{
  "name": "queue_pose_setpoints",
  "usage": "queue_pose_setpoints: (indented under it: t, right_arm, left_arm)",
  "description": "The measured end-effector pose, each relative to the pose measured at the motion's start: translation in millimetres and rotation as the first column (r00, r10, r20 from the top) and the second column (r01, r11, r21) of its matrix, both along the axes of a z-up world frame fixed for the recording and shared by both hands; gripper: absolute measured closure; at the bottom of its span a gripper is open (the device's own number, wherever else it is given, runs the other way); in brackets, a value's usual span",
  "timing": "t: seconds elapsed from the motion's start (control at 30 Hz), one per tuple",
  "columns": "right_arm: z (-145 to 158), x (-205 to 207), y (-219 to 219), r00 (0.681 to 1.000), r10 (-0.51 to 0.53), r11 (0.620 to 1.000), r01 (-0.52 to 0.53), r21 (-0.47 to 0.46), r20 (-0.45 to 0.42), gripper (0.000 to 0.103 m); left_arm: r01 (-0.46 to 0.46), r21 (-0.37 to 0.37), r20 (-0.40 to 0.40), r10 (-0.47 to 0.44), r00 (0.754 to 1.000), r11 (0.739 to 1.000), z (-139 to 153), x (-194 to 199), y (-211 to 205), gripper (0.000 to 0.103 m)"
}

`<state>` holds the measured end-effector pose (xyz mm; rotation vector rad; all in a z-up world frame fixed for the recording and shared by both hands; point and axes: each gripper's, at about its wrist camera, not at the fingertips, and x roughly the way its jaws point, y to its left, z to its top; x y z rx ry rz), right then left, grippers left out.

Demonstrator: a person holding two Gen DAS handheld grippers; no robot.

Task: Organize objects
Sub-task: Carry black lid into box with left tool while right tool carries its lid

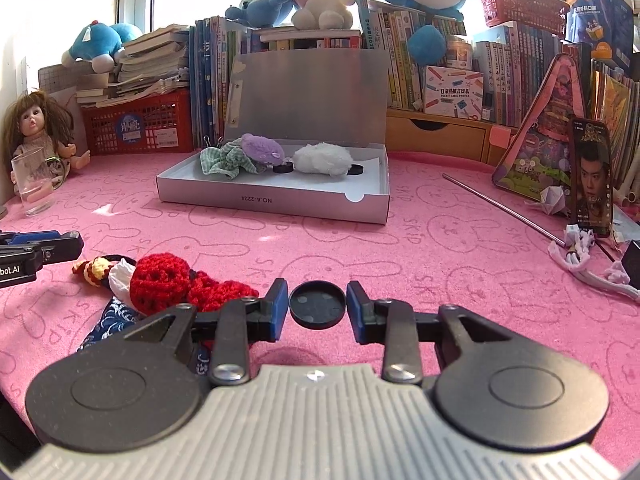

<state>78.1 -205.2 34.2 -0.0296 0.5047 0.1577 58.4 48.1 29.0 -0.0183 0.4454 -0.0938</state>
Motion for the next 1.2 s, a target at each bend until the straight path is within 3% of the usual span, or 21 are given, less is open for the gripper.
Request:
queue_pose_setpoints:
  t: [0.43,0.77,1.0,1.2]
  right_arm:
    - [32,79,-21,0.997,-0.065,0.995,0.067,0.074,-0.030,0.066]
    - [38,156,-43,0.992,-0.065,0.971,0.088,0.224,-0.109,0.066]
    - [26,199,-33,0.987,-0.063,0.973,0.093,0.210,-0.147,0.066]
    - [8,218,-12,0.987,-0.071,0.990,0.087,0.113,-0.145,0.066]
  left_arm:
    - [0.063,-0.040,0.011,-0.062,0.998,0.997,42,84,-16,0.066]
    - [0.082,-0.046,-0.006,-0.083,0.997,0.996,47,164,-29,0.066]
    - [0.061,-0.020,-0.056,-0.062,0.997,0.998,26,213,-33,0.066]
    - [0.036,-0.018,-0.094,-0.037,0.995,0.999,9,241,-35,0.066]
